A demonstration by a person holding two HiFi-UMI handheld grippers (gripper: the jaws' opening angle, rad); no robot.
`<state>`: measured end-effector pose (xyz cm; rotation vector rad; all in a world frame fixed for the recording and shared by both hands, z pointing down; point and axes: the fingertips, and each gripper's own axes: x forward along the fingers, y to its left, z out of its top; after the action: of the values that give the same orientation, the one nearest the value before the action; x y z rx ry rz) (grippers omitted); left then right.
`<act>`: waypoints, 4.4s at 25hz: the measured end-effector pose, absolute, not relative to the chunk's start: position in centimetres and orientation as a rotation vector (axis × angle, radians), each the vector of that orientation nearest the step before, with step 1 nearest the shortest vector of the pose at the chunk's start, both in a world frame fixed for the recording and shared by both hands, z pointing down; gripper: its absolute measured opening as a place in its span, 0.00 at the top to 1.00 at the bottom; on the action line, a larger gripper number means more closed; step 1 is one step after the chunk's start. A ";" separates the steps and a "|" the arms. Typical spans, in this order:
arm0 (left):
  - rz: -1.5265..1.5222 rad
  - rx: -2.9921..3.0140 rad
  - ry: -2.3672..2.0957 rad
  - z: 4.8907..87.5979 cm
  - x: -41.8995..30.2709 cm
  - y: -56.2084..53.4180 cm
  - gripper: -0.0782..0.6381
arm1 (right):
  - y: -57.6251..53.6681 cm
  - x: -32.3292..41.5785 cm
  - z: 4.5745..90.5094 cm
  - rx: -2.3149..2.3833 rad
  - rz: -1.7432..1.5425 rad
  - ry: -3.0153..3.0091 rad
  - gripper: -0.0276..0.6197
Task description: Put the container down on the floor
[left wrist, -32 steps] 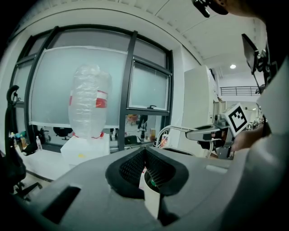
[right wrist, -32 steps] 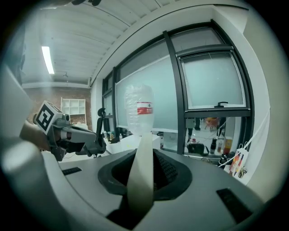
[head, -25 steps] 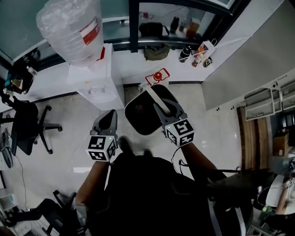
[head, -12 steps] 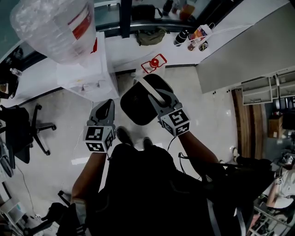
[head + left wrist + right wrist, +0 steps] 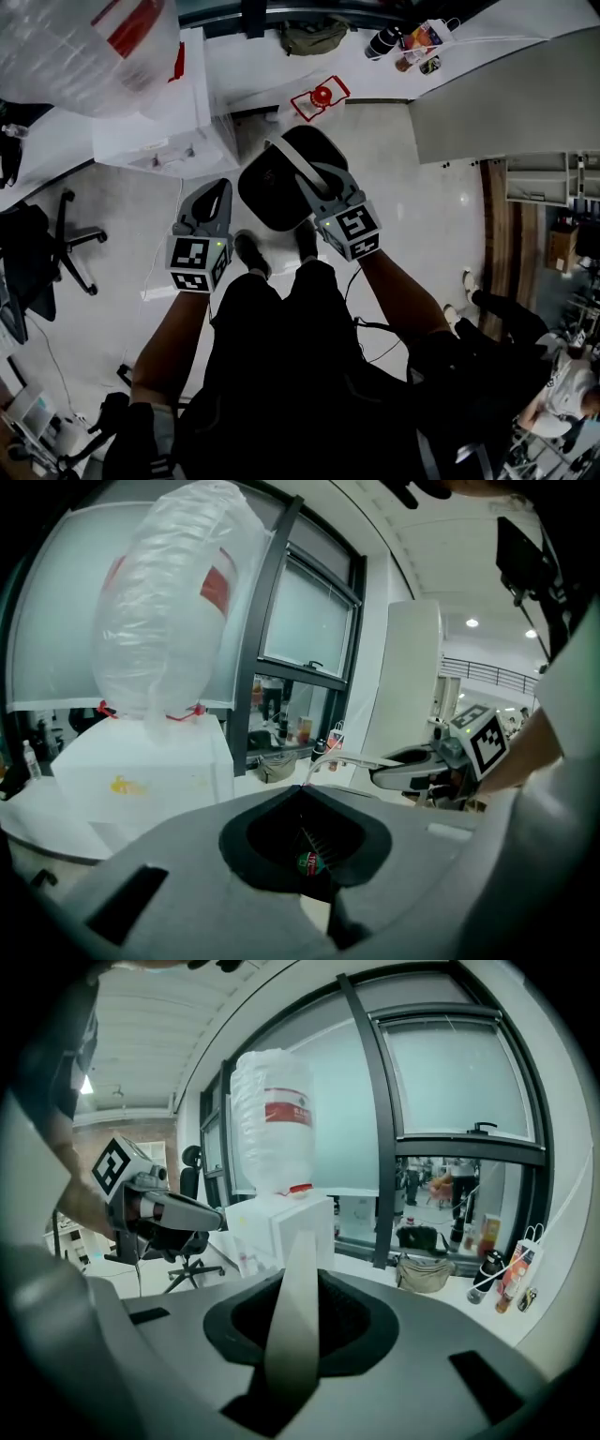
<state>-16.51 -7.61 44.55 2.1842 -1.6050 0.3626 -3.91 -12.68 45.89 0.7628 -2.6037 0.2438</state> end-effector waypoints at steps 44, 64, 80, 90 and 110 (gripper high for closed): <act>0.415 1.853 -1.605 78.9 -12.8 -14.4 0.87 | -18.9 -5.2 85.9 0.508 0.331 -2.361 0.83; 0.423 1.838 -1.552 87.0 -14.3 -15.9 0.87 | -21.7 -9.6 95.6 0.467 0.275 -2.358 0.83; 0.376 1.736 -1.604 87.5 -15.7 -14.8 0.87 | -21.8 -7.9 96.6 0.496 0.367 -2.335 0.82; 0.394 1.703 -1.594 87.3 -14.6 -13.1 0.88 | -21.2 -7.7 96.3 0.469 0.315 -2.295 0.80; 0.385 1.737 -1.576 81.4 -13.4 -12.0 0.87 | -21.1 -5.7 89.7 0.537 0.285 -2.286 0.69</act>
<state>-13.39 -11.99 81.41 1.7366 -1.5756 0.3852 -5.72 -21.11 89.72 0.5373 -2.2857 0.2853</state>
